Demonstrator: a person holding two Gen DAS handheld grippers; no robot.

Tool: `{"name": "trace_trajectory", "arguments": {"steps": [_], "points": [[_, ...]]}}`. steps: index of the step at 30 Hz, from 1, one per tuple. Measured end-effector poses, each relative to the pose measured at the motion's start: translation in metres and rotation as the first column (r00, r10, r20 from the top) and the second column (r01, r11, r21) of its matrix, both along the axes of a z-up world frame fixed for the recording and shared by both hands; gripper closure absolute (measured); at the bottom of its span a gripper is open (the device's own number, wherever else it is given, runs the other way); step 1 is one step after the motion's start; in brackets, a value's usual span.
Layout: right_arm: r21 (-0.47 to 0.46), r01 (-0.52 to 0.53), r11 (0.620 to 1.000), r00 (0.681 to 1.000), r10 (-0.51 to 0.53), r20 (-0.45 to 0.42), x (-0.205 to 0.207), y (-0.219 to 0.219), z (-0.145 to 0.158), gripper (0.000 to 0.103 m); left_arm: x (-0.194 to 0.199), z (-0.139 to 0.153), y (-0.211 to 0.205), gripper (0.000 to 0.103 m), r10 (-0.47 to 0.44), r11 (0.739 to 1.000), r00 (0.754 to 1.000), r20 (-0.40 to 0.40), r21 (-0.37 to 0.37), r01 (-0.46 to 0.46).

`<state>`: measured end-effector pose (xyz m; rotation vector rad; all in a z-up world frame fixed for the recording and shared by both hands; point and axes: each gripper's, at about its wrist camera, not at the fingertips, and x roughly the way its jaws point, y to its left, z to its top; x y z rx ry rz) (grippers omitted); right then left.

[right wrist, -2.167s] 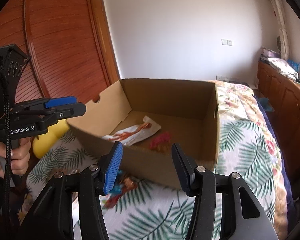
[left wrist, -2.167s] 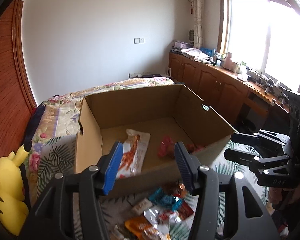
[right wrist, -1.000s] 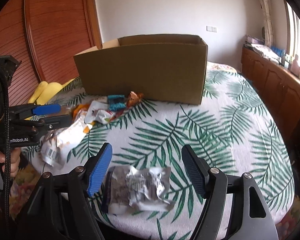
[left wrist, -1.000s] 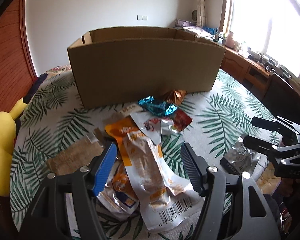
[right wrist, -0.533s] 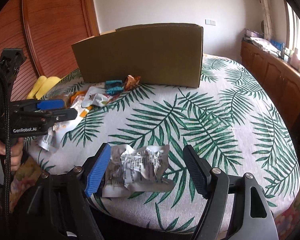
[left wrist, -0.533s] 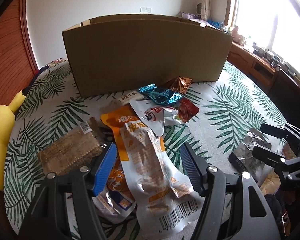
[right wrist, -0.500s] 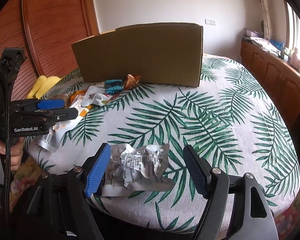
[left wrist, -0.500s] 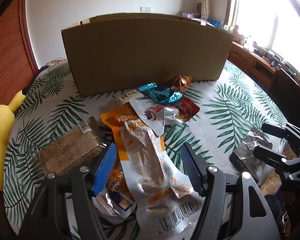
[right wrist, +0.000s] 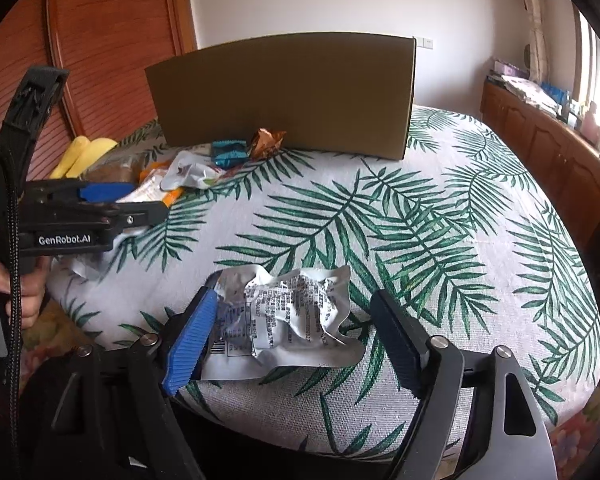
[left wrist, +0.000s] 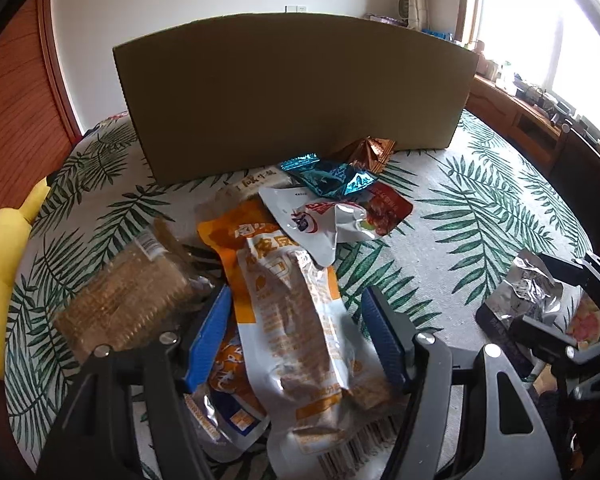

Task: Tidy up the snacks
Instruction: 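Grasp the orange-and-white snack bag with the left tool, then carry the orange-and-white bag and the silver foil pack over the box with both tools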

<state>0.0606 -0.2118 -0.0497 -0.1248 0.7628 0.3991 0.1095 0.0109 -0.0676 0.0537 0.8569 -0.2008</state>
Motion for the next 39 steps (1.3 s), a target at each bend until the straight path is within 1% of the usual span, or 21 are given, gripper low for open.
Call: {"name": "trace_trajectory", "arguments": {"steps": [2, 4, 6, 10, 12, 17, 20, 22, 24, 28, 31, 33, 37, 39], "points": [[-0.008, -0.002, 1.000, 1.000, 0.002, 0.006, -0.001, 0.002, -0.001, 0.018, 0.002, -0.001, 0.001, 0.037, 0.007, 1.000, 1.000, -0.002, 0.002, -0.007], [-0.020, -0.006, 1.000, 1.000, 0.007, 0.012, -0.001, 0.005, -0.002, 0.016, 0.003, -0.001, 0.002, 0.039, 0.006, 1.000, 1.000, -0.004, 0.004, -0.006], [-0.027, -0.010, 1.000, 1.000, 0.011, 0.016, -0.001, 0.007, -0.003, 0.015, 0.003, -0.001, 0.002, 0.045, 0.006, 1.000, 1.000, -0.004, 0.012, -0.006], [-0.045, -0.016, 0.999, 1.000, 0.017, 0.023, -0.002, 0.014, -0.005, 0.014, 0.003, 0.000, 0.002, 0.049, -0.013, 1.000, 1.000, -0.001, 0.021, 0.013], [-0.057, -0.022, 0.998, 0.999, 0.023, 0.029, -0.002, 0.017, -0.007, 0.012, 0.003, 0.000, 0.002, 0.053, -0.028, 0.999, 1.000, -0.001, 0.025, 0.028], [-0.050, -0.018, 0.999, 0.999, 0.020, 0.038, -0.002, 0.017, -0.008, 0.011, 0.002, 0.004, 0.005, 0.058, -0.045, 0.999, 0.999, -0.003, 0.009, 0.045], [-0.047, -0.021, 0.999, 0.999, 0.023, 0.044, -0.001, 0.016, -0.009, 0.011, 0.000, 0.007, 0.010, 0.060, -0.043, 0.999, 0.999, 0.006, 0.004, 0.043], [-0.045, -0.021, 0.999, 0.998, 0.023, 0.050, -0.001, 0.016, -0.010, 0.011, -0.002, 0.011, 0.015, 0.061, -0.036, 0.999, 0.999, 0.023, -0.013, 0.037], [-0.045, -0.020, 0.999, 0.998, 0.022, 0.054, -0.003, 0.016, -0.009, 0.011, -0.005, 0.017, 0.022, 0.061, -0.016, 1.000, 0.999, 0.049, -0.025, 0.017], [-0.042, -0.021, 0.999, 0.998, 0.023, 0.055, -0.002, 0.015, -0.010, 0.010, -0.008, 0.026, 0.031, 0.061, 0.008, 0.999, 0.997, 0.075, -0.045, -0.004], [-0.046, -0.021, 0.999, 0.998, 0.023, 0.053, 0.000, 0.016, -0.009, 0.012, -0.010, 0.031, 0.037, 0.061, 0.018, 0.998, 0.996, 0.085, -0.064, -0.013], [-0.048, -0.019, 0.999, 0.998, 0.022, 0.057, 0.000, 0.016, -0.008, 0.019, -0.012, 0.036, 0.040, 0.061, 0.023, 0.997, 0.995, 0.097, -0.079, -0.016], [-0.051, -0.021, 0.998, 0.998, 0.024, 0.063, 0.002, 0.019, -0.008, 0.022, -0.018, 0.044, 0.039, 0.061, 0.026, 0.996, 0.993, 0.113, -0.090, -0.016], [-0.046, -0.018, 0.999, 0.997, 0.021, 0.068, 0.003, 0.020, -0.007, 0.026, -0.022, 0.048, 0.038, 0.061, 0.022, 0.996, 0.992, 0.123, -0.089, -0.011]]}}
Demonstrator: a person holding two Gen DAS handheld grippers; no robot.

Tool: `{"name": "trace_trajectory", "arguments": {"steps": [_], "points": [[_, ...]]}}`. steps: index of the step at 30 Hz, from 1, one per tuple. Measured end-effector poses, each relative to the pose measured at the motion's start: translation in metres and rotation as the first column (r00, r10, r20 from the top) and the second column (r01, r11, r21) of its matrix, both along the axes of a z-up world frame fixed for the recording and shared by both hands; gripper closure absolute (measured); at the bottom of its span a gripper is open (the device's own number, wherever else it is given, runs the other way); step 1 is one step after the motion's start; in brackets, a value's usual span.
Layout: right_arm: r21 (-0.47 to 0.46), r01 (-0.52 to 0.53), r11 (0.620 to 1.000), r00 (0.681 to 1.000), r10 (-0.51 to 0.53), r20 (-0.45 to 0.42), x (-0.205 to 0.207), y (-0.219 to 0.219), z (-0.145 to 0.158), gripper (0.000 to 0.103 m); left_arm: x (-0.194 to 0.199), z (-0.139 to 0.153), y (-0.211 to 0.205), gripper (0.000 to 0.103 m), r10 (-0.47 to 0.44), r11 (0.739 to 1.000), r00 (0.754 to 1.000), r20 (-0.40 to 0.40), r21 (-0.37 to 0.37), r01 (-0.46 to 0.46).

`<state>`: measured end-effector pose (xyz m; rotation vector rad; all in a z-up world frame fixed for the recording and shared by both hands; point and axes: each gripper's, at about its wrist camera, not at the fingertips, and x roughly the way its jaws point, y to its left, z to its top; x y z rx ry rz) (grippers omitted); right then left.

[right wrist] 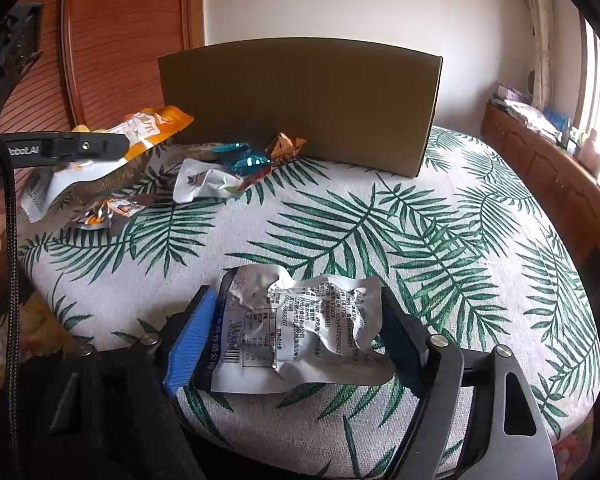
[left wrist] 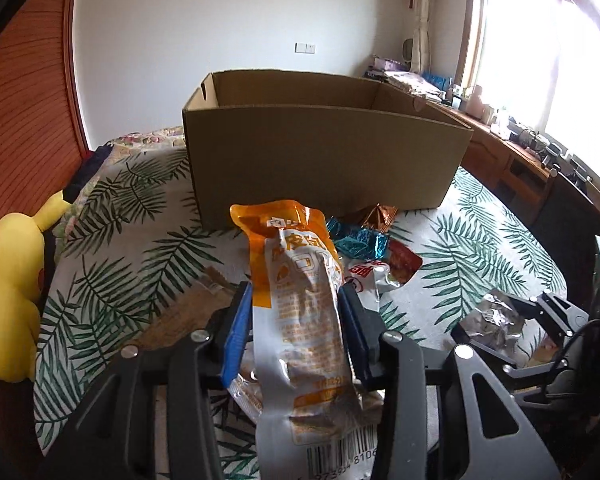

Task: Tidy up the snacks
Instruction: 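Carry the orange-and-white bag and the silver foil pack over the box with both tools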

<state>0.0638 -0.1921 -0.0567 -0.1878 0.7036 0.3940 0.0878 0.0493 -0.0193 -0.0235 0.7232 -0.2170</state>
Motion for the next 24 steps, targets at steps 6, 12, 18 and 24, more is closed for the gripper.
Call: {"name": "trace_trajectory", "arguments": {"steps": [6, 12, 18, 24], "points": [[0.024, 0.005, 1.000, 1.000, -0.005, 0.007, 0.003, 0.002, 0.002, 0.032, -0.005, 0.011, 0.000, 0.061, -0.010, 1.000, 1.000, 0.024, -0.005, 0.010], [0.049, 0.012, 0.999, 1.000, -0.013, 0.024, 0.006, -0.004, 0.009, 0.032, -0.010, 0.018, -0.001, 0.061, -0.018, 0.999, 0.999, 0.041, -0.026, 0.019], [0.055, 0.018, 0.998, 0.999, -0.020, 0.040, 0.007, -0.007, 0.021, 0.032, -0.014, 0.024, -0.005, 0.061, -0.030, 0.999, 0.998, 0.053, -0.035, 0.032], [0.062, 0.017, 0.998, 0.998, -0.021, 0.065, 0.005, -0.010, 0.037, 0.032, -0.018, 0.035, -0.004, 0.060, -0.033, 0.998, 0.997, 0.075, -0.056, 0.037]]}}
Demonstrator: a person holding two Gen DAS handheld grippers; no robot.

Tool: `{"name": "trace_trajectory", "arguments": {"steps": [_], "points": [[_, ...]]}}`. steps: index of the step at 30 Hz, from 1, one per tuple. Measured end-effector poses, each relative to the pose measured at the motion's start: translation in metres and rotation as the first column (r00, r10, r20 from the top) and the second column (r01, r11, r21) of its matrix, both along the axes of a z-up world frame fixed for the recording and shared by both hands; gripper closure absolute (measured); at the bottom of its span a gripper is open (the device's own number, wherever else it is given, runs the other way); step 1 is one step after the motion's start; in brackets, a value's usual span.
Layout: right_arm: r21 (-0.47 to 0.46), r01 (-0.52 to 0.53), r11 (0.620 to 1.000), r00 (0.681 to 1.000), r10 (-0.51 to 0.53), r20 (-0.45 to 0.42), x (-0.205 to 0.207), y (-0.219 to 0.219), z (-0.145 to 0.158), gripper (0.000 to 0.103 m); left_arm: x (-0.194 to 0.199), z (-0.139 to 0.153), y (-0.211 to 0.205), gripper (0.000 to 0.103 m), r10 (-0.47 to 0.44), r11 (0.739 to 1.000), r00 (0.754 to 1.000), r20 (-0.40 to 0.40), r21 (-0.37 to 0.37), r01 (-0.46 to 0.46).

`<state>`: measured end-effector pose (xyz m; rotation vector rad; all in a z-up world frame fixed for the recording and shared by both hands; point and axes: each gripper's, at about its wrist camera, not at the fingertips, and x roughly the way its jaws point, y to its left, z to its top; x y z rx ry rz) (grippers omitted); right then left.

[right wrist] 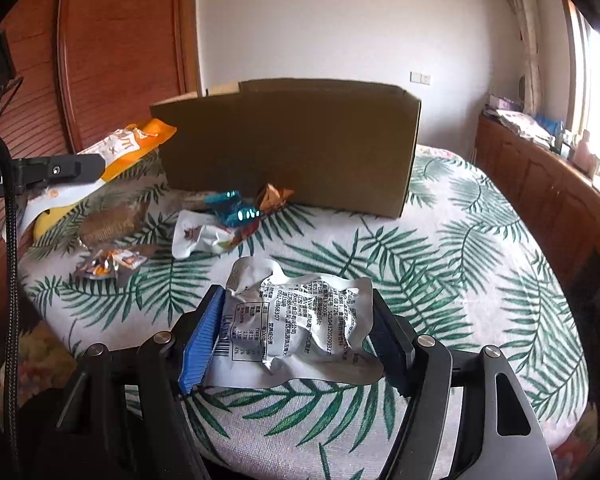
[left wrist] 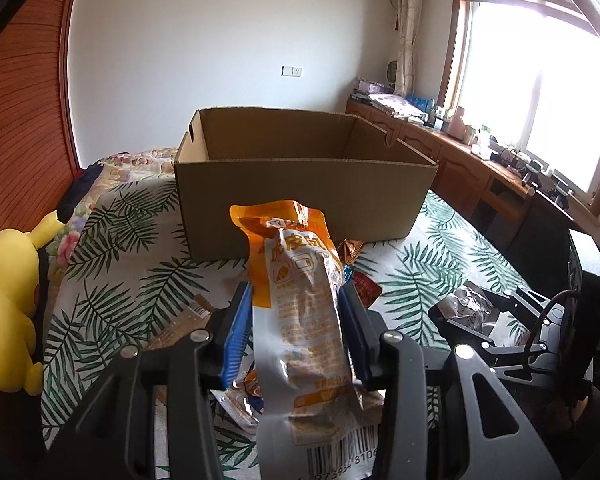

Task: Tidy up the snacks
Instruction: 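Carry the orange-and-white bag and the silver foil pack over the box with both tools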

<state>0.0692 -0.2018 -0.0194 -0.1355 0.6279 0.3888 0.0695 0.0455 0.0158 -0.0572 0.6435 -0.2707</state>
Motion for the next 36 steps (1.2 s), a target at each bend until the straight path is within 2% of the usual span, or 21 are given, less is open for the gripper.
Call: {"name": "trace_trajectory", "arguments": {"steps": [17, 28, 36], "points": [[0.014, -0.040, 0.999, 0.994, 0.038, 0.099, 0.008, 0.011, 0.052, 0.031, -0.006, 0.028, -0.001, 0.060, 0.003, 0.999, 0.997, 0.080, -0.035, 0.000], [0.014, -0.060, 0.998, 0.990, 0.058, 0.126, 0.019, 0.023, 0.068, 0.031, 0.001, 0.039, 0.003, 0.060, 0.007, 0.998, 0.994, 0.109, -0.065, 0.000], [0.009, -0.080, 0.997, 0.988, 0.078, 0.132, 0.036, 0.028, 0.073, 0.031, 0.024, 0.036, 0.007, 0.060, 0.010, 0.995, 0.994, 0.104, -0.104, 0.001]]}}
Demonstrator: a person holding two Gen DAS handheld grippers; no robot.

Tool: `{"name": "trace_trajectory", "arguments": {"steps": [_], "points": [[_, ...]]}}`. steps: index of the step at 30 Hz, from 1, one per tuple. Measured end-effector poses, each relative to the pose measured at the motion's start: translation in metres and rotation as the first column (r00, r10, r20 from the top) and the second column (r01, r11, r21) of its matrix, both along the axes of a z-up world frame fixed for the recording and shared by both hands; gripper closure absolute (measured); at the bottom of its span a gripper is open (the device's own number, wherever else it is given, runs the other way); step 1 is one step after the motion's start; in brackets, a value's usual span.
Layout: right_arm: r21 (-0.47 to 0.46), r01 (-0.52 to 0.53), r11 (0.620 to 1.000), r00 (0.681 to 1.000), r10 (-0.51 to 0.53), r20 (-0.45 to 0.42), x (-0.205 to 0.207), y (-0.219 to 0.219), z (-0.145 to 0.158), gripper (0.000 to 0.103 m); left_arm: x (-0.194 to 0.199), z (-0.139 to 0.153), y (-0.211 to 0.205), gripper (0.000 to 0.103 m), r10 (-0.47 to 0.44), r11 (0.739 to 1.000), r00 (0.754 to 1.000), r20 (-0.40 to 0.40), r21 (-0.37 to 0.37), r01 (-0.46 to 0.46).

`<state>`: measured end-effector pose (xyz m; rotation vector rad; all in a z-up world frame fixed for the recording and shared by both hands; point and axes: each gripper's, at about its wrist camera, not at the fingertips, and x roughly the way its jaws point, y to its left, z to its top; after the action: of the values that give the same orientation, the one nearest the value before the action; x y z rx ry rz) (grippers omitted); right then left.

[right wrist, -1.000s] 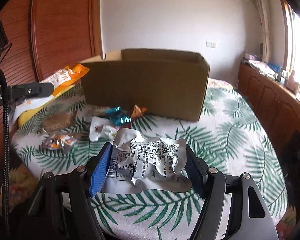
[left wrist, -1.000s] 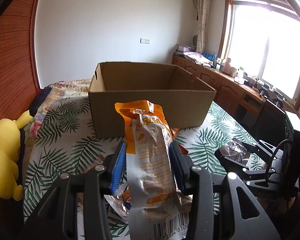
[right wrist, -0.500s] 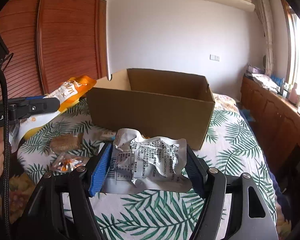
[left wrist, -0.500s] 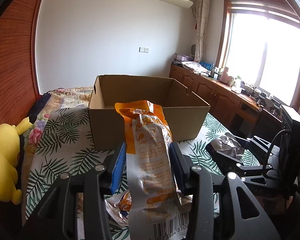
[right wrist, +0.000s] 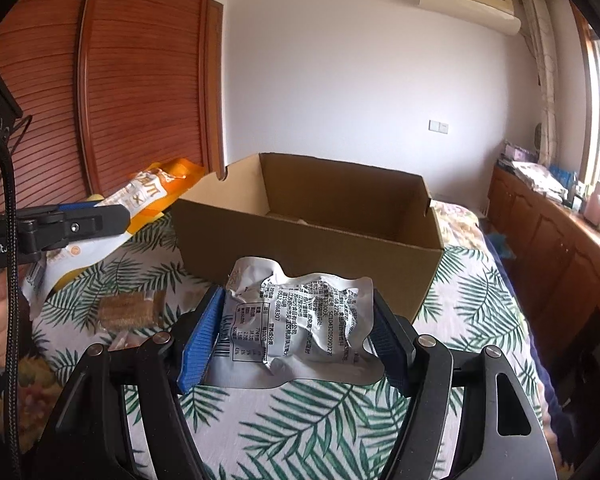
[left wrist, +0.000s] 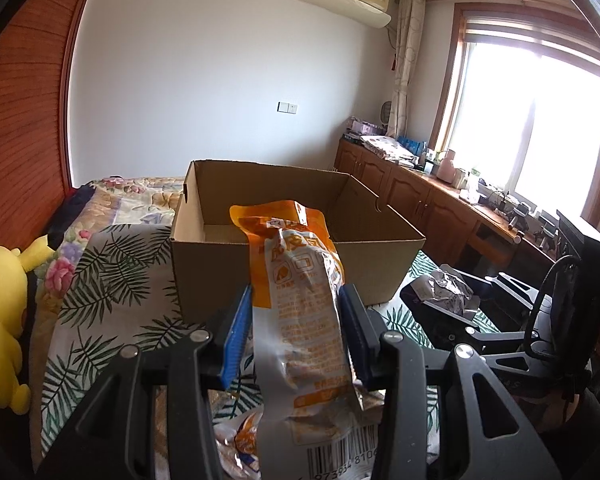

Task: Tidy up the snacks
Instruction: 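Carry the orange-and-white bag and the silver foil pack over the box with both tools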

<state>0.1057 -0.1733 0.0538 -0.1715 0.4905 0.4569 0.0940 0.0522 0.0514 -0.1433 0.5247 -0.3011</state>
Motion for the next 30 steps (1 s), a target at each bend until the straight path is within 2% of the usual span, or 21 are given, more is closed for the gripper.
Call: {"name": "trace_trajectory", "arguments": {"steps": [13, 22, 30], "points": [[-0.003, -0.025, 1.000, 1.000, 0.025, 0.019, 0.050, 0.005, 0.010, 0.031, 0.060, 0.009, -0.007, 0.060, -0.020, 0.999, 1.000, 0.002, 0.025, 0.020], [0.001, -0.035, 0.999, 0.999, 0.035, 0.011, 0.092, 0.011, 0.011, 0.031, 0.106, 0.005, -0.012, 0.060, -0.017, 0.999, 1.000, -0.017, 0.037, 0.018], [0.006, -0.055, 0.998, 0.998, 0.055, 0.003, 0.114, 0.015, 0.009, 0.031, 0.141, 0.001, -0.019, 0.060, -0.016, 0.998, 0.999, -0.043, 0.067, 0.019]]}}
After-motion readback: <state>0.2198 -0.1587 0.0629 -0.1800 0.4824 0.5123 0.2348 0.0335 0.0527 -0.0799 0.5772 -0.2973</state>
